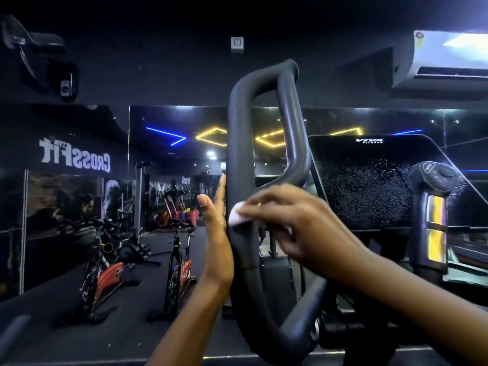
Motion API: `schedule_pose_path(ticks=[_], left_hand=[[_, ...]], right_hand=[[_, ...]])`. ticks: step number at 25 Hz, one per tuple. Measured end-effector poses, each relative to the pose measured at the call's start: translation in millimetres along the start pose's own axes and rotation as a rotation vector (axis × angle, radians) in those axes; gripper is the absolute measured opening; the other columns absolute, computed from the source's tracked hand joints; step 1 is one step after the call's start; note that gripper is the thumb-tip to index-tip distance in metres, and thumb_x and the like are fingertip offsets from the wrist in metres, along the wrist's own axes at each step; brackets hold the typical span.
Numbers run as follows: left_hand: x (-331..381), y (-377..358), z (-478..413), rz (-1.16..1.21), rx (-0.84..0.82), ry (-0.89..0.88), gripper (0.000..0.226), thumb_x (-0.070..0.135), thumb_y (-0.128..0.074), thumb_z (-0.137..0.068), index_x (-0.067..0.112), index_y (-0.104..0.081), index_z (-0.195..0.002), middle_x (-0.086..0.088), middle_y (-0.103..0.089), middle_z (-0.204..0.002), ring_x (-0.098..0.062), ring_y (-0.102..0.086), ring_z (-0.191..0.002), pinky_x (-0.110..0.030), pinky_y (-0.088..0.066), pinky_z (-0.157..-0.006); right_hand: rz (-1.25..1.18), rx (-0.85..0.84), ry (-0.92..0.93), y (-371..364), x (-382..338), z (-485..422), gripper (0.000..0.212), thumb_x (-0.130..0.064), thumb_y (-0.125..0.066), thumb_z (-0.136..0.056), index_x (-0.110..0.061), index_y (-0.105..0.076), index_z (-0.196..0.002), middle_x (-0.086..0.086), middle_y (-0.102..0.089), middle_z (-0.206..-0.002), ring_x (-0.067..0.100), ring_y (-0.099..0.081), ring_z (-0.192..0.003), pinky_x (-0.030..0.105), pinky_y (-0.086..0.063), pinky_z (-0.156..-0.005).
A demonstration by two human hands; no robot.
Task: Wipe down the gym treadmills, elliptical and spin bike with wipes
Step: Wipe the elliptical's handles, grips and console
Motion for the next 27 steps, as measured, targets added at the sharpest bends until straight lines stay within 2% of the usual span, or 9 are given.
schedule_pose_path(ticks=[2, 4, 8, 13, 17, 20, 22, 24, 27], left_hand=[[-0.2, -2.7, 1.7, -0.042, 0.014, -0.005, 0.073, 0.082, -0.023, -0.073, 0.049, -0.038, -0.136, 0.000, -0.046, -0.145, -0.039, -0.036, -0.136, -0.065, -0.021, -0.111], [1.1, -4.9, 2.3, -0.013, 0.009, -0.022, 0.065, 0.073, -0.020, -0.078, 0.047, -0.038, -0.134, -0.002, -0.047, -0.145, -0.042, -0.034, -0.136, -0.067, -0.019, -0.111], [4.7, -4.6, 2.5, -0.018, 0.025, -0.019, 0.071, 0.066, -0.020, -0.076, 0.038, -0.035, -0.138, -0.003, -0.047, -0.144, -0.018, -0.047, -0.130, -0.042, -0.029, -0.115], [2.1, -2.6, 4.6, -0.045, 0.045, -0.021, 0.070, 0.082, -0.022, -0.075, 0.045, -0.040, -0.131, 0.007, -0.039, -0.150, -0.010, -0.039, -0.136, -0.041, -0.023, -0.118], [6.0, 0.7, -4.6, -0.220, 0.027, 0.040, 0.078, 0.086, -0.031, -0.070, 0.052, -0.026, -0.141, -0.003, -0.037, -0.151, -0.035, -0.036, -0.137, -0.060, -0.027, -0.111], [20.5, -4.0, -23.7, -0.360, 0.009, 0.096, 0.081, 0.090, -0.040, -0.065, 0.063, -0.014, -0.137, -0.001, -0.033, -0.152, -0.040, -0.044, -0.130, -0.062, -0.035, -0.104], [25.5, -8.4, -32.7, -0.404, 0.033, 0.078, 0.088, 0.088, -0.041, -0.062, 0.060, -0.011, -0.140, 0.002, -0.035, -0.150, -0.032, -0.047, -0.128, -0.057, -0.039, -0.103], [23.7, -11.8, -35.6, -0.448, 0.060, 0.055, 0.084, 0.088, -0.039, -0.069, 0.058, -0.011, -0.142, 0.003, -0.042, -0.143, -0.030, -0.051, -0.123, -0.056, -0.041, -0.102], [20.9, -14.9, -33.0, -0.505, 0.078, 0.022, 0.076, 0.072, -0.034, -0.077, 0.051, -0.009, -0.146, 0.011, -0.041, -0.138, -0.023, -0.046, -0.128, -0.047, -0.037, -0.108]], right_hand=[[0.040, 0.058, -0.093, 2.1, 10.6, -17.6, 0.034, -0.007, -0.048, -0.078, -0.007, -0.071, -0.104, 0.007, -0.069, -0.101, 0.024, -0.063, -0.087, 0.028, -0.050, -0.079], [0.155, 0.095, -0.097, -8.9, 8.6, -21.2, 0.035, -0.006, -0.050, -0.076, -0.005, -0.070, -0.104, 0.007, -0.070, -0.100, 0.028, -0.062, -0.079, 0.032, -0.051, -0.074], [0.190, 0.123, -0.107, -28.4, -19.4, 21.8, 0.040, -0.012, -0.044, -0.081, -0.005, -0.066, -0.113, 0.006, -0.067, -0.109, 0.026, -0.059, -0.078, 0.029, -0.046, -0.075], [0.005, 0.238, -0.162, -37.2, -42.0, 60.0, 0.033, -0.012, -0.051, -0.084, -0.011, -0.069, -0.112, 0.000, -0.067, -0.109, 0.015, -0.061, -0.089, 0.019, -0.047, -0.085], [0.028, 0.301, -0.238, 3.5, -2.6, 22.0, 0.036, 0.001, -0.060, -0.075, -0.011, -0.070, -0.108, -0.004, -0.067, -0.105, 0.004, -0.059, -0.095, 0.010, -0.042, -0.092], [0.123, 0.161, -0.251, 18.3, 27.0, -23.3, 0.035, 0.002, -0.064, -0.077, -0.011, -0.069, -0.110, 0.001, -0.070, -0.105, 0.009, -0.063, -0.094, 0.027, -0.050, -0.091], [0.152, 0.038, -0.198, 8.1, 28.7, -30.7, 0.032, -0.002, -0.062, -0.080, -0.011, -0.069, -0.110, 0.005, -0.073, -0.096, 0.021, -0.067, -0.082, 0.043, -0.055, -0.076], [0.226, -0.031, -0.059, 2.2, 25.7, -19.1, 0.031, -0.012, -0.053, -0.079, -0.013, -0.071, -0.104, 0.000, -0.073, -0.091, 0.023, -0.062, -0.075, 0.040, -0.052, -0.065], [0.306, -0.116, 0.100, 19.8, 36.5, -7.4, 0.030, -0.011, -0.053, -0.079, -0.014, -0.072, -0.101, -0.003, -0.072, -0.097, 0.018, -0.058, -0.082, 0.032, -0.048, -0.068]])
Point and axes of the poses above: each hand's wrist, its own z-axis away from the middle knuckle, its own y-axis out of the back of the hand, x = y × z, the point moved 1 cm from there along -z, towards the middle knuckle
